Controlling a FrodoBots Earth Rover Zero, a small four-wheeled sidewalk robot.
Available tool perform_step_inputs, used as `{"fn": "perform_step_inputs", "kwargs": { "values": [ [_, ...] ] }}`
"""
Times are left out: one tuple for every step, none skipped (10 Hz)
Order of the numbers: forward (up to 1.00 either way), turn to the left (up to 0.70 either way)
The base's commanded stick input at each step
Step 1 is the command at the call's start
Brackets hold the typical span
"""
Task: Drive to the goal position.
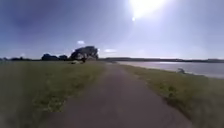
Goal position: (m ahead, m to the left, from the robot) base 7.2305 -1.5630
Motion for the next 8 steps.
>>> {"fn": "perform_step_inputs", "kwargs": {
  "values": [
    [0.85,0.00],
    [0.85,0.00],
    [0.85,0.00],
    [0.85,0.00],
    [0.85,0.00],
    [0.85,0.00],
    [0.85,0.00],
    [0.85,0.00]
  ]
}}
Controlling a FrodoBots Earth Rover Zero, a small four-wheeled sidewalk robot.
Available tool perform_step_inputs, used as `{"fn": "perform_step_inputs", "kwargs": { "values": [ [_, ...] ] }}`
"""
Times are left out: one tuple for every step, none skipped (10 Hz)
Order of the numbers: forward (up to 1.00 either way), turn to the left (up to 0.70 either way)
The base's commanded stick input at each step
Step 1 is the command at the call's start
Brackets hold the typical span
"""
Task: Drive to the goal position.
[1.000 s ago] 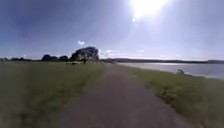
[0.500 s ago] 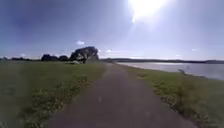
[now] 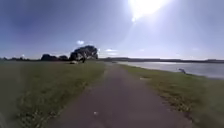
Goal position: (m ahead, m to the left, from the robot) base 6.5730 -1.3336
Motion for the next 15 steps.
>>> {"fn": "perform_step_inputs", "kwargs": {
  "values": [
    [0.85,0.00],
    [0.85,0.00],
    [0.85,0.00],
    [0.85,0.00],
    [0.85,0.00],
    [0.85,0.00],
    [0.85,0.00],
    [0.85,0.00],
    [0.85,-0.12],
    [0.85,-0.26],
    [0.85,-0.08],
    [0.85,0.00],
    [0.85,0.00],
    [0.85,0.00],
    [0.85,0.00]
  ]
}}
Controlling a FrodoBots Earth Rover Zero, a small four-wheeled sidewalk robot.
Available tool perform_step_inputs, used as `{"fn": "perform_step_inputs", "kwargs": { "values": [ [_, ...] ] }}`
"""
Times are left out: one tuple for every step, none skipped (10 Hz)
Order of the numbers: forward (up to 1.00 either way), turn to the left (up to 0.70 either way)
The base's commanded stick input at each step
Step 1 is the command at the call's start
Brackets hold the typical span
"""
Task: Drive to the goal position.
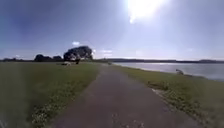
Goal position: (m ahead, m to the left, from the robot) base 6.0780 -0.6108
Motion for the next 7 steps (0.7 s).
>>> {"fn": "perform_step_inputs", "kwargs": {
  "values": [
    [0.85,0.00],
    [0.85,0.00],
    [0.85,0.00],
    [0.85,0.00],
    [0.85,0.00],
    [0.85,0.00],
    [0.85,0.00]
  ]
}}
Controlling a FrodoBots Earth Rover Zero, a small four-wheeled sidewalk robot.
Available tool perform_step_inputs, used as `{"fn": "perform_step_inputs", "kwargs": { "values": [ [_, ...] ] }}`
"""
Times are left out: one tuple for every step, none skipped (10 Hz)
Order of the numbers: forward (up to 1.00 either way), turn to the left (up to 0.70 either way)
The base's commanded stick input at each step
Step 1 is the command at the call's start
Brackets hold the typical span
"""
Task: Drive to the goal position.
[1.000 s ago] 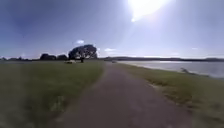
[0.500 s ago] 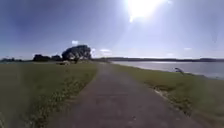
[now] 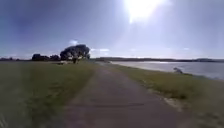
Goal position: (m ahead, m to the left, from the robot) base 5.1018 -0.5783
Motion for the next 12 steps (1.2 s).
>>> {"fn": "perform_step_inputs", "kwargs": {
  "values": [
    [0.85,0.00],
    [0.85,0.00],
    [0.85,0.04],
    [0.85,0.22],
    [0.85,0.15],
    [0.85,0.00],
    [0.85,0.00],
    [0.85,0.00],
    [0.85,0.00],
    [0.85,0.00],
    [0.85,0.00],
    [0.85,0.00]
  ]
}}
